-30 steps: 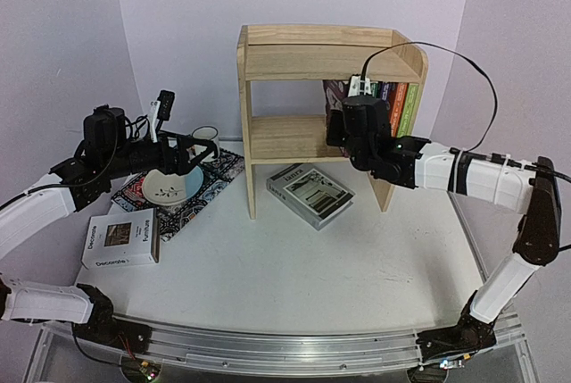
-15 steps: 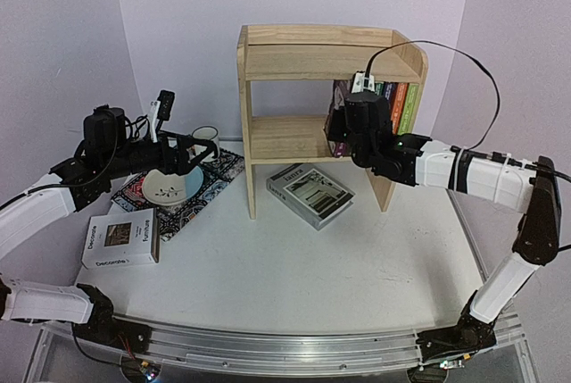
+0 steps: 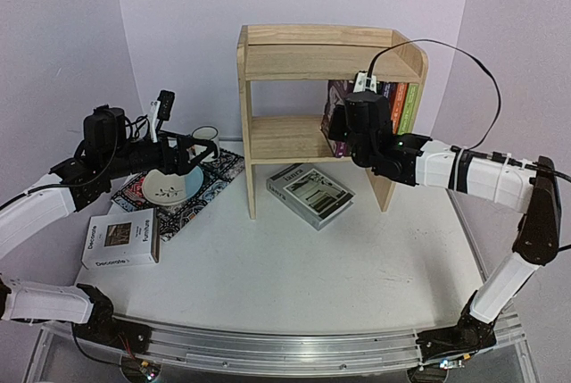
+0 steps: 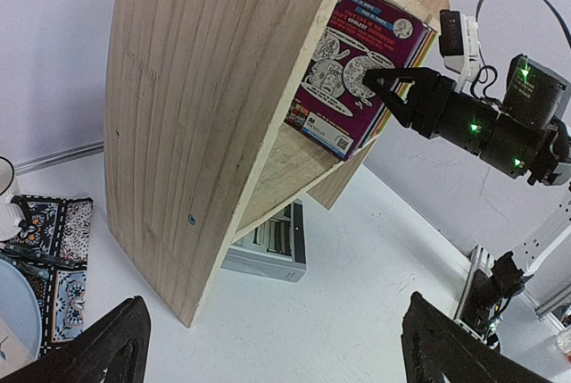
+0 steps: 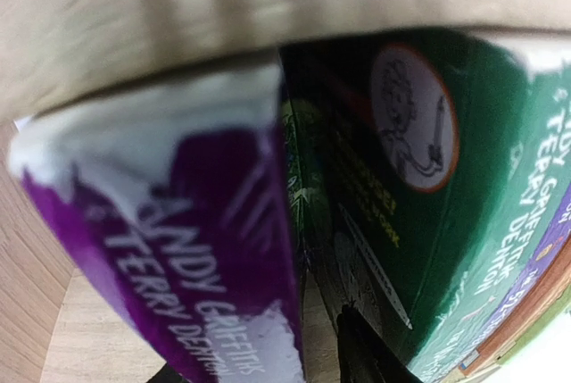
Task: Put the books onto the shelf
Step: Adjust the book on the shelf.
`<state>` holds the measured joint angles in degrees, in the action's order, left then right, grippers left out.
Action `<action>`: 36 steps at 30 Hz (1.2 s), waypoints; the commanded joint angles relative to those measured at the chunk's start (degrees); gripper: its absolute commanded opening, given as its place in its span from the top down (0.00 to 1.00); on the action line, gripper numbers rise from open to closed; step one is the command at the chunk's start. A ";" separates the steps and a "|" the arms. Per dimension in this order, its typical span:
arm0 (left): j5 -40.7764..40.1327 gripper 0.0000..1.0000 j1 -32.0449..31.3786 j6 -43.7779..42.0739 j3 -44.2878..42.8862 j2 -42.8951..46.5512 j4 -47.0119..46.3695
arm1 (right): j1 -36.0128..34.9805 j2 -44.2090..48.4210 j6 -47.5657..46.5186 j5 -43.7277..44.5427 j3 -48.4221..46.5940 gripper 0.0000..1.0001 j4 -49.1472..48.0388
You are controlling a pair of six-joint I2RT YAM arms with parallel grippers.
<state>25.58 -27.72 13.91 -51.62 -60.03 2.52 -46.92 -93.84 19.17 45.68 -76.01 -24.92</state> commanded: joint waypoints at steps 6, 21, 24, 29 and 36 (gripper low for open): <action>0.87 0.01 0.03 -0.38 -1.54 0.71 -2.09 | 0.32 0.33 -0.32 1.93 -0.80 0.57 -1.90; 0.56 0.00 0.03 -0.03 -0.99 1.14 -2.08 | 0.30 -0.91 -5.20 7.96 -2.01 0.83 -1.95; 0.66 0.00 0.02 -0.03 -1.11 1.02 -2.09 | 0.32 -0.74 -6.59 9.52 -1.84 0.83 -2.32; 0.87 0.00 0.00 -0.03 -1.21 0.89 -2.09 | 1.10 -0.64 -7.64 12.12 -1.66 0.83 -2.87; 1.08 0.00 0.02 0.06 -1.38 0.66 -2.09 | 1.30 -1.75 -7.25 16.88 -2.76 0.84 -3.28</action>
<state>25.61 -27.73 13.91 -51.62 -60.03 2.52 -46.78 -95.04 13.02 53.32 -76.55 -25.12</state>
